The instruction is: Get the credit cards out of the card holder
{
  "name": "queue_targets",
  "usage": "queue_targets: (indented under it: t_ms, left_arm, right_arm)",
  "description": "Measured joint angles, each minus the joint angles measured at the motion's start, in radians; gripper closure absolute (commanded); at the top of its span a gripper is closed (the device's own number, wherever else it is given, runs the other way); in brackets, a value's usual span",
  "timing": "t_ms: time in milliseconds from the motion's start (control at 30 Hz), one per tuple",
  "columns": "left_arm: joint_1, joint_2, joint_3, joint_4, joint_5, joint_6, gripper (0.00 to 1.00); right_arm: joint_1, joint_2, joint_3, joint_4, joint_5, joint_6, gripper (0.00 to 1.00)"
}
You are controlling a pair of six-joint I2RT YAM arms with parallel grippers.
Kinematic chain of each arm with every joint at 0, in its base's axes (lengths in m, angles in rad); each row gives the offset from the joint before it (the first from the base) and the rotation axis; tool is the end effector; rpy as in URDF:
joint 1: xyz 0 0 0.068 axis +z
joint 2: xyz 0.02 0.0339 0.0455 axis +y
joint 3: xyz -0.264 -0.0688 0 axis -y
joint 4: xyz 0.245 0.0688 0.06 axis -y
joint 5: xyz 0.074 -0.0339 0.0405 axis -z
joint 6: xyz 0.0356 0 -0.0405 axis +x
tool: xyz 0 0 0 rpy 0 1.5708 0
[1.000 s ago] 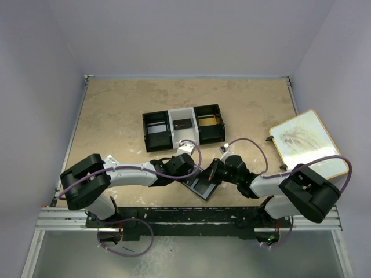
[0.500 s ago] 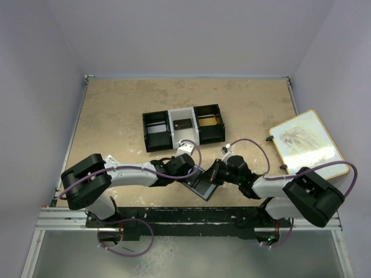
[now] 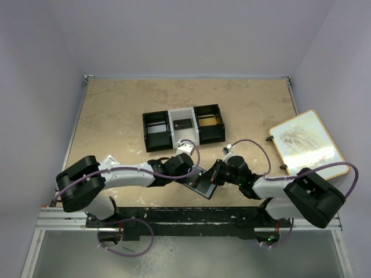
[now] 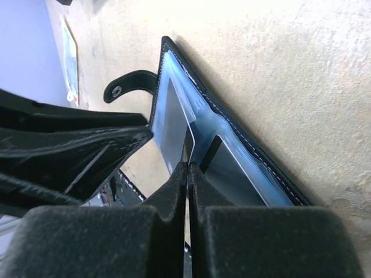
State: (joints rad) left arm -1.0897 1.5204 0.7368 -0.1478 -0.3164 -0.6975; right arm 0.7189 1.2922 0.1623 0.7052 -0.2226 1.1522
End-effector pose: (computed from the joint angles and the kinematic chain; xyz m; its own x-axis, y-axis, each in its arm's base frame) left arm 0.1426 -0.2493 0.1602 -0.7706 0.1570 -0.6177 0.3414 0.9201 -0.1919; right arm 0.1493 0.1411 0.1266 -0.8512 0.4393 -0.2873 -0.0393 0.4924 0.8695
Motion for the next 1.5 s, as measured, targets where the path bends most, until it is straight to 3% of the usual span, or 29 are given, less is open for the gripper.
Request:
queue_targets:
  t_ms: [267, 500, 900, 1000, 1267, 1400, 1500]
  left_arm:
    - [0.0, -0.056, 0.002, 0.045, 0.079, -0.003, 0.78]
    - [-0.004, 0.027, 0.002, 0.076, 0.102, -0.003, 0.79]
    - [-0.008, 0.062, 0.048, 0.006, -0.014, -0.016, 0.81]
    - [-0.009, 0.062, 0.05, -0.002, -0.022, -0.016, 0.83]
    - [-0.02, 0.068, 0.051, 0.0, -0.025, -0.016, 0.87]
    - [-0.022, 0.069, 0.052, 0.0, -0.028, -0.017, 0.88]
    - [-0.024, 0.069, 0.052, 0.001, -0.03, -0.016, 0.88]
  right_arm:
    - [0.0, 0.063, 0.0, 0.033, 0.0, 0.0, 1.0]
    - [0.0, 0.087, 0.0, 0.061, -0.002, 0.0, 1.0]
    - [0.0, 0.092, 0.0, 0.079, -0.004, 0.0, 0.9]
    - [0.0, 0.102, -0.015, 0.131, 0.001, 0.012, 0.85]
    - [0.0, 0.185, -0.04, 0.273, -0.001, 0.043, 0.83]
    - [0.0, 0.218, -0.04, 0.316, -0.005, 0.053, 0.83]
    - [0.0, 0.233, -0.04, 0.336, -0.005, 0.053, 0.91]
